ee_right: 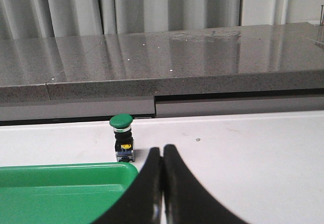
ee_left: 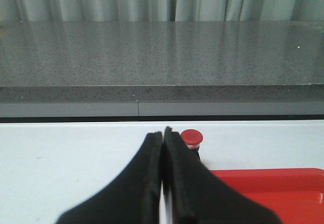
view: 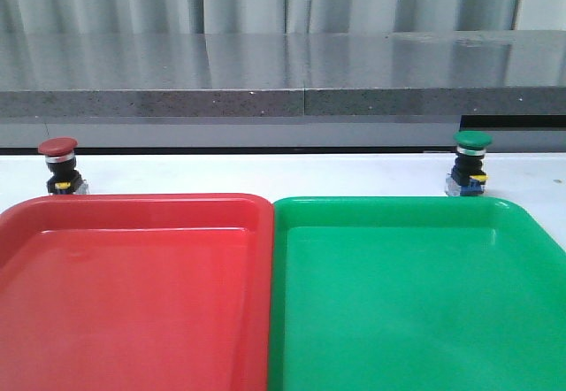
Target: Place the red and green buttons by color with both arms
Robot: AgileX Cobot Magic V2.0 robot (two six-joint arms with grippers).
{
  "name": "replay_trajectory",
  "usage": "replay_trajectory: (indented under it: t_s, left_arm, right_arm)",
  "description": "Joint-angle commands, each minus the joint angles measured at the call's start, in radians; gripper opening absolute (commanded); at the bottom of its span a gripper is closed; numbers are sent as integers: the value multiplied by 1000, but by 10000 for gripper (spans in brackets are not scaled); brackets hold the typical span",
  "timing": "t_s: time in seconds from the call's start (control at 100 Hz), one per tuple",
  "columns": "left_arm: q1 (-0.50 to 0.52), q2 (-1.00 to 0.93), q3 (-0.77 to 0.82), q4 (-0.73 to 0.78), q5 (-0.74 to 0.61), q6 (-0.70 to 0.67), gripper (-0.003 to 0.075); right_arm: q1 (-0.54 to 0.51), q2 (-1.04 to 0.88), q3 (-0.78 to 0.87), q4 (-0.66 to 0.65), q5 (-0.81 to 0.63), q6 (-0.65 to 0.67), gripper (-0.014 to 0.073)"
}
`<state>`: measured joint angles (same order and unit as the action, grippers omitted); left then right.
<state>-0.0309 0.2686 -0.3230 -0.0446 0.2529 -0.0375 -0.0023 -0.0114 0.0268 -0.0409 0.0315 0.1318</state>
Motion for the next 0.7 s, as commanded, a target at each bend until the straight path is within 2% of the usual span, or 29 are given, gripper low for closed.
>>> replay_trajectory:
  t_s: [0.0,0.29,0.69]
  left_arm:
    - [0,50,-42,-1,-104,-3,-20]
    - [0,277,-122,-35,-101,-3,-20]
    - [0,724,-388,-83,-80,-3,-12]
  right_arm:
    - [-2,-16,-18,-9,-72,-10,-64]
    - [-2,-16,-18,-9,-72,-10,-64]
    - [-2,-16,-18,-9,-72,-10,-64]
